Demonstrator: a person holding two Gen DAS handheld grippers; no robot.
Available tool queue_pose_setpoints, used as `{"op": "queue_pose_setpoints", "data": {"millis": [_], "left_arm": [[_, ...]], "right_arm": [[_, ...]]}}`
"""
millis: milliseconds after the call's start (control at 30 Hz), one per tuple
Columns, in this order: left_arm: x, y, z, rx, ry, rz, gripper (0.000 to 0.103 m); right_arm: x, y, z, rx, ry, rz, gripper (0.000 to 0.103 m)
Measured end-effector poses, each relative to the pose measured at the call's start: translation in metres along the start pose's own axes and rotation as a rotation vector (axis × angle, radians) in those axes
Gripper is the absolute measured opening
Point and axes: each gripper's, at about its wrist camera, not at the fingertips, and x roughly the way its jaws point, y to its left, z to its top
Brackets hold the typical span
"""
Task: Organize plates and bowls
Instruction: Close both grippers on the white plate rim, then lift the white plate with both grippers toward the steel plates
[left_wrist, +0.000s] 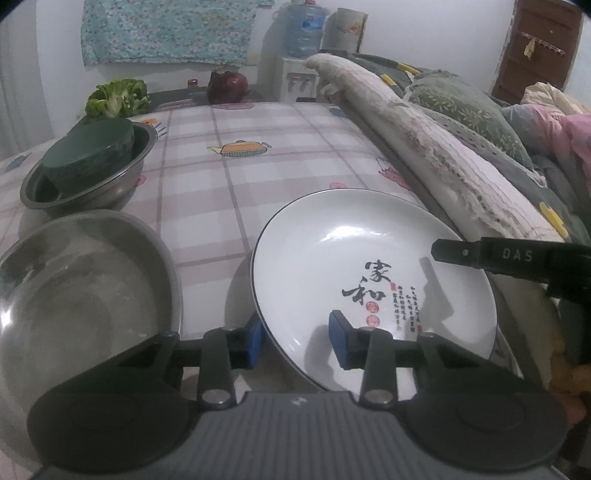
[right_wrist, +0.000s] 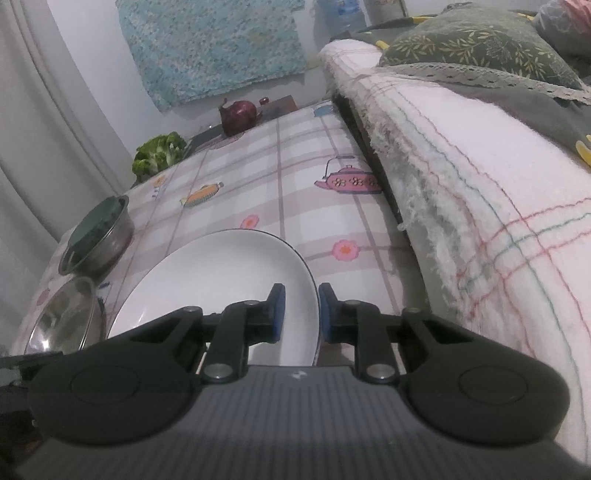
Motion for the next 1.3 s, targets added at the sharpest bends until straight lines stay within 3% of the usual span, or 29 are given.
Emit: {"op": "queue_pose_setpoints", "data": {"millis": [667, 1067, 1300], "left_arm": [[-0.067, 0.029, -0.07, 0.023, 0.037, -0.078, 0.038], [-0.055, 0.037, -0.057, 0.04, -0.018, -0.077, 0.04], [-0.061, 0.039, -0.06, 0.02, -0.002, -0.108, 0.04]], "right_arm": [[-0.053, 0.034, -0.066, 0.005, 0.038, 0.047, 0.019], [-0.086, 0.038, -0.092, 0.03, 0.01, 0.006, 0.02], [-0.088, 0.046, -0.107, 0.011, 0.034, -0.008, 0.019]]}}
